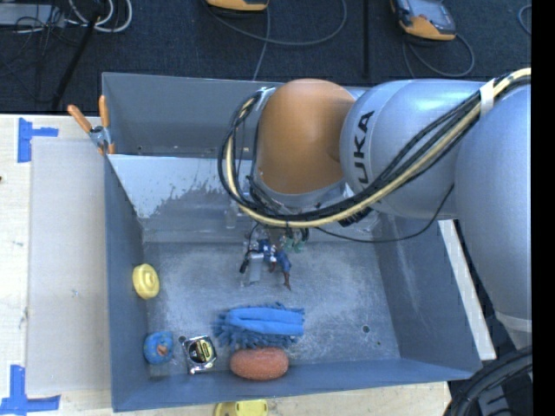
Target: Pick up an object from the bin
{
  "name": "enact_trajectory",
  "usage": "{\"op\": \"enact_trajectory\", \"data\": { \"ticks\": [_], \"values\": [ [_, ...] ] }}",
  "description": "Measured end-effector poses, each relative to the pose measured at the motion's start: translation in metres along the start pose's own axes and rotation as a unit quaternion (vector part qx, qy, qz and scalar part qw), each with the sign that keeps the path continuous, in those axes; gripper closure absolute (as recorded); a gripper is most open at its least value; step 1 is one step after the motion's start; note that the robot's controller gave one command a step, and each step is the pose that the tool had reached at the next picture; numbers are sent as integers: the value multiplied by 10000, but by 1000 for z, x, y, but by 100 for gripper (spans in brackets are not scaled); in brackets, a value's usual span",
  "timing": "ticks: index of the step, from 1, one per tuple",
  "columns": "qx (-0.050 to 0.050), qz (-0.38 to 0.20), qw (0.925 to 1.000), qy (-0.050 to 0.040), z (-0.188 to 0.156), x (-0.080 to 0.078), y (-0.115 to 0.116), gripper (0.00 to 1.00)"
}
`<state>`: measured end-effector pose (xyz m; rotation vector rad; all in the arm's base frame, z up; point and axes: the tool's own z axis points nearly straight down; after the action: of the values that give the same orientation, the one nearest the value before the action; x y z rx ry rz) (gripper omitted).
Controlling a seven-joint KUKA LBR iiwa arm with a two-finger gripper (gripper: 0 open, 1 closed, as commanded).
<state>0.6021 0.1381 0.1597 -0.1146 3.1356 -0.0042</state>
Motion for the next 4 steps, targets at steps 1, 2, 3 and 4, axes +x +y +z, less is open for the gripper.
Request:
{"op": "enact_trajectory", "data": {
  "ticks": [1, 2, 3, 4],
  "values": [
    [-12, -37, 10000, 40, -18, 36, 9, 0],
    [-16, -166, 9999, 38, -78, 48, -17, 0],
    [-19, -359, 9994, -14, -43, 70, -11, 0],
    [-16, -763, 9971, 5, 24, 75, -16, 0]
  ]
}}
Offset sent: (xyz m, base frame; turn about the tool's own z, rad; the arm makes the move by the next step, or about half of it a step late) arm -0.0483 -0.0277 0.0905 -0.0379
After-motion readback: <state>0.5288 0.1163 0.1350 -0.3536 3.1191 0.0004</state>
